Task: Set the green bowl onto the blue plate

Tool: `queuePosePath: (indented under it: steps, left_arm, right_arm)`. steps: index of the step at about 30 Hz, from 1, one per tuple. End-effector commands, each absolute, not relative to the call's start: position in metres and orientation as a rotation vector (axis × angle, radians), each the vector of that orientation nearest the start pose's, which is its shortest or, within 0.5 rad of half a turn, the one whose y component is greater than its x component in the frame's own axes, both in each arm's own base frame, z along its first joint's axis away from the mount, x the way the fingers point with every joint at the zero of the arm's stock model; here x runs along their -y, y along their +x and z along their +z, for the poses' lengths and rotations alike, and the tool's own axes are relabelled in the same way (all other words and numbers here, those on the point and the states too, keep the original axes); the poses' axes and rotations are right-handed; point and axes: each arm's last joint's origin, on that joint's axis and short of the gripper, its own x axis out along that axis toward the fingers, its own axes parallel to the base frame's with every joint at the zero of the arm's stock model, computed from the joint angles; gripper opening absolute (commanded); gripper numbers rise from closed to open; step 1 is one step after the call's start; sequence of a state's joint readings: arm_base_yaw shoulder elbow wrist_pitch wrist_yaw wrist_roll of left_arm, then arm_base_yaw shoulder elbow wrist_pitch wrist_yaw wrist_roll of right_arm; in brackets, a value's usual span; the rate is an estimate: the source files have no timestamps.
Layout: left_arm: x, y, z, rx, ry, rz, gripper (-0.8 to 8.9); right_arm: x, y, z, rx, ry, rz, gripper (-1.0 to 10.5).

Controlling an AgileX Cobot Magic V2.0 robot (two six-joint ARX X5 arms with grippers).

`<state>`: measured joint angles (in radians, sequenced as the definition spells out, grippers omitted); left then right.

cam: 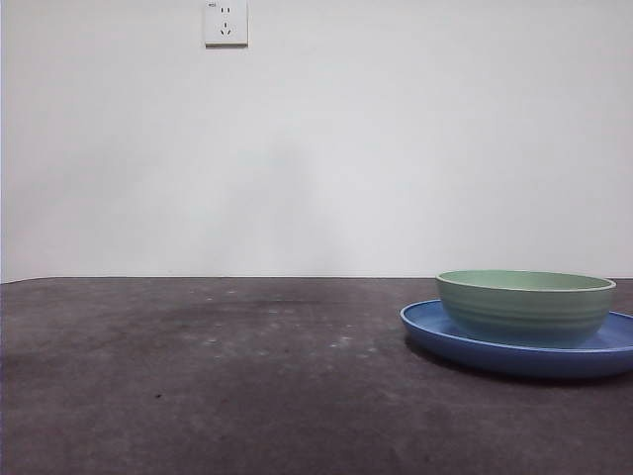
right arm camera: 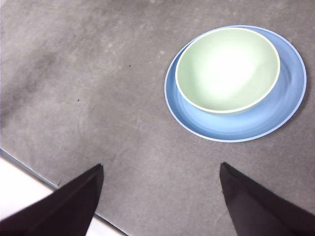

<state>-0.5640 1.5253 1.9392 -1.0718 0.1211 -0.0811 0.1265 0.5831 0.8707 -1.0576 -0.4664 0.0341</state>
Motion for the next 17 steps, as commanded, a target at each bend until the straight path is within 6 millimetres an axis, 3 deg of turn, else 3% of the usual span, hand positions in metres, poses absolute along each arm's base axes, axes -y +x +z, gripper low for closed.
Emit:
queuePosePath:
  steps: [1, 9, 17]
  left_arm:
    - [0.15, 0.229, 0.447, -0.662, 0.087, -0.643, 2.58]
    - [0.133, 0.194, 0.386, -0.685, 0.027, -0.793, 2.58]
    - [0.125, 0.174, 0.333, -0.715, -0.012, -0.902, 2.58]
  right_arm:
    - [-0.024, 0.082, 0.317, -0.752, 0.159, 0.551, 3.8]
    - [-0.024, 0.082, 0.317, -0.752, 0.159, 0.551, 3.8]
    - [-0.024, 0.082, 0.317, -0.753, 0.161, 0.551, 3.8]
